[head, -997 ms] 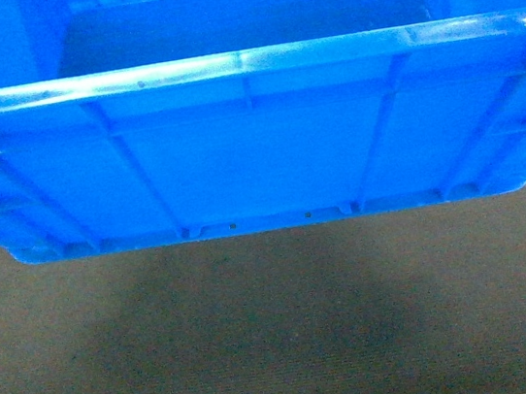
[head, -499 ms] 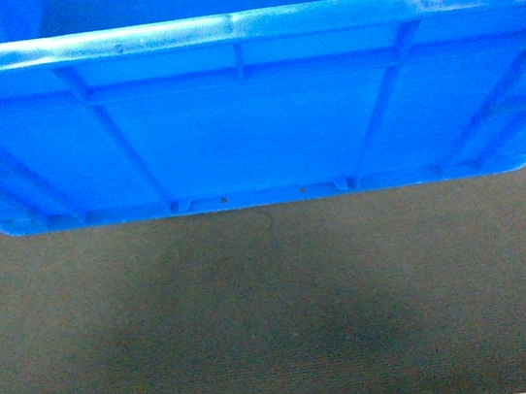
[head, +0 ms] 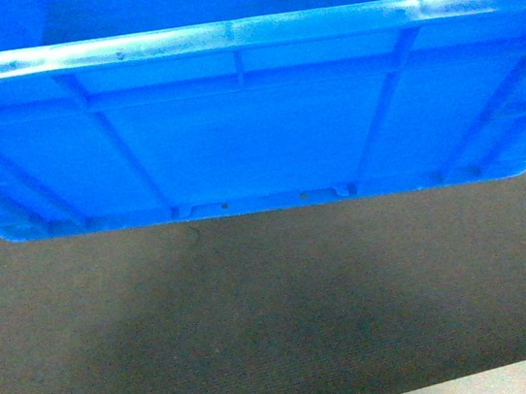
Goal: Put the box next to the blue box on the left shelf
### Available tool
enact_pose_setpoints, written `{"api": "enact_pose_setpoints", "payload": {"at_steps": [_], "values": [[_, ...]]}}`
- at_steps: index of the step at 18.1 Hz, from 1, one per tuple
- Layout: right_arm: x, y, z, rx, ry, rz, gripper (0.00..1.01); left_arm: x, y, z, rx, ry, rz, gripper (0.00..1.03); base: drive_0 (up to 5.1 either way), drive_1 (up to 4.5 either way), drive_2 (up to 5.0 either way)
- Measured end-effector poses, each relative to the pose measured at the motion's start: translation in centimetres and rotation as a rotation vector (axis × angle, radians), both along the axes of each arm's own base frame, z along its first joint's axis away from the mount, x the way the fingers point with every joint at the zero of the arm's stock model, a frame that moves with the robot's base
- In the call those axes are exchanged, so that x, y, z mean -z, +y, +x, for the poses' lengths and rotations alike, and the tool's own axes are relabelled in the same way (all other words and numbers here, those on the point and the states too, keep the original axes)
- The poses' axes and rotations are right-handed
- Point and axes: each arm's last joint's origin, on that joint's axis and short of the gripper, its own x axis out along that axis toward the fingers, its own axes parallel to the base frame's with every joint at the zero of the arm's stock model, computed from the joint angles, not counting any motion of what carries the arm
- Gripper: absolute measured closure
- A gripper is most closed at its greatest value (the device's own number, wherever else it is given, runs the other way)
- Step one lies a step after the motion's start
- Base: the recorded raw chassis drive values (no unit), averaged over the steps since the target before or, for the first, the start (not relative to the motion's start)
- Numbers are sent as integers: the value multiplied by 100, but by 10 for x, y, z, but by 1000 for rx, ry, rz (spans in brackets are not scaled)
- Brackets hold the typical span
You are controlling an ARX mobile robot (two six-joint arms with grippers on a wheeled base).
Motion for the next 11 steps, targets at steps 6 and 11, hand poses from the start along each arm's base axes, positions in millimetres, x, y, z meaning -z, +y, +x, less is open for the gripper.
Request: {"api": "enact_pose_setpoints", "payload": {"at_steps": [6, 11], "values": [[0, 0, 0, 0, 0, 0, 81, 0, 0, 0, 0, 0, 0, 84, 0, 0, 0], [0, 0, 0, -1, 0, 0, 81, 0, 0, 0, -1, 0, 1, 84, 0, 0, 0]]}}
